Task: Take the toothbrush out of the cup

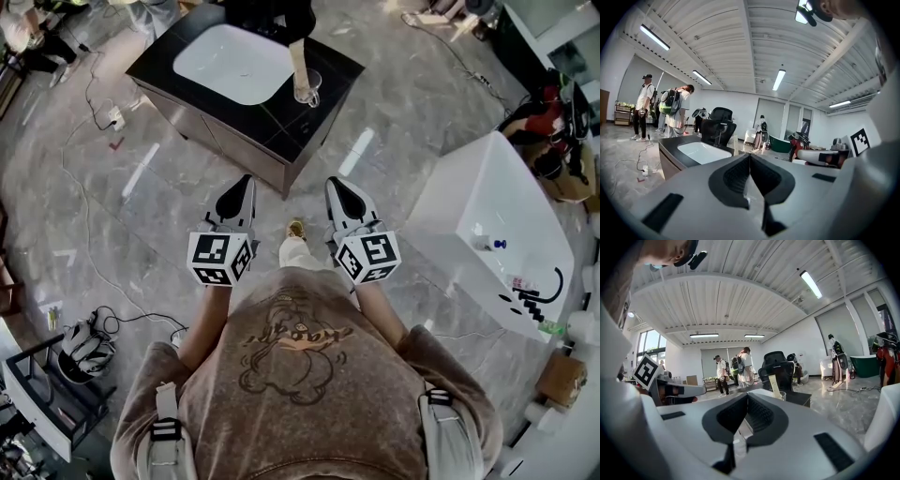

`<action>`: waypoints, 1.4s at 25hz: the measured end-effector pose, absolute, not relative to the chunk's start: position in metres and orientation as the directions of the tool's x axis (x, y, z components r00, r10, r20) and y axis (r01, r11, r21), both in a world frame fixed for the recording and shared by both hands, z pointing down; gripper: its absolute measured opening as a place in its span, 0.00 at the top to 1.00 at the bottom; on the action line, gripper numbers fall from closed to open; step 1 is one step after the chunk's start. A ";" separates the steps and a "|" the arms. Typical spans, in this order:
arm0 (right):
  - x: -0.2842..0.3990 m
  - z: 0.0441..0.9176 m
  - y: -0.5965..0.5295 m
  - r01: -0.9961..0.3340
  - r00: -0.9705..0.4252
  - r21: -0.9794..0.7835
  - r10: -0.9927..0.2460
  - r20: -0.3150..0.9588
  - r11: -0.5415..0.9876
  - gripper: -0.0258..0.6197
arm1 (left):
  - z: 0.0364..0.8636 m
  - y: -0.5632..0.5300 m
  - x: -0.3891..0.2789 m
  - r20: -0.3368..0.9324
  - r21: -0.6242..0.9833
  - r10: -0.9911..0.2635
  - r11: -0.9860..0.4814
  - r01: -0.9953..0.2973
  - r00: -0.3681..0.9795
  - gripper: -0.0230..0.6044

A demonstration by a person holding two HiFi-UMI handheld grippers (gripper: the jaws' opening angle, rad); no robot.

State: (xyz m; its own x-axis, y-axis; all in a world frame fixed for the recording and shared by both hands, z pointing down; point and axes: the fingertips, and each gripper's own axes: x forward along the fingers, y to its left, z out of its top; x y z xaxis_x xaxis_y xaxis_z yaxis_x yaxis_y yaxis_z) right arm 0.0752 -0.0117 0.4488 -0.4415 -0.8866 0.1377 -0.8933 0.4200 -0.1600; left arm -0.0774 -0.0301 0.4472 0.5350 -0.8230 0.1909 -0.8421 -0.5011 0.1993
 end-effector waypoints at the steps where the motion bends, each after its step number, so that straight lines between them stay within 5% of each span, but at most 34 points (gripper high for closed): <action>1: 0.077 0.447 -0.021 -0.891 -0.445 -0.161 -0.885 0.135 0.424 0.93 | 0.446 -0.039 -0.076 0.189 0.199 -0.826 -0.498 -0.844 0.531 0.93; 16: 0.103 0.436 -0.137 -0.854 -0.515 -0.160 -0.849 0.120 0.496 0.93 | 0.432 -0.148 -0.050 0.162 0.202 -0.868 -0.436 -0.877 0.469 0.94; 35: 0.093 0.433 -0.214 -0.875 -0.466 -0.194 -0.880 0.092 0.444 0.93 | 0.429 -0.232 -0.040 0.181 0.209 -0.806 -0.529 -0.823 0.564 0.94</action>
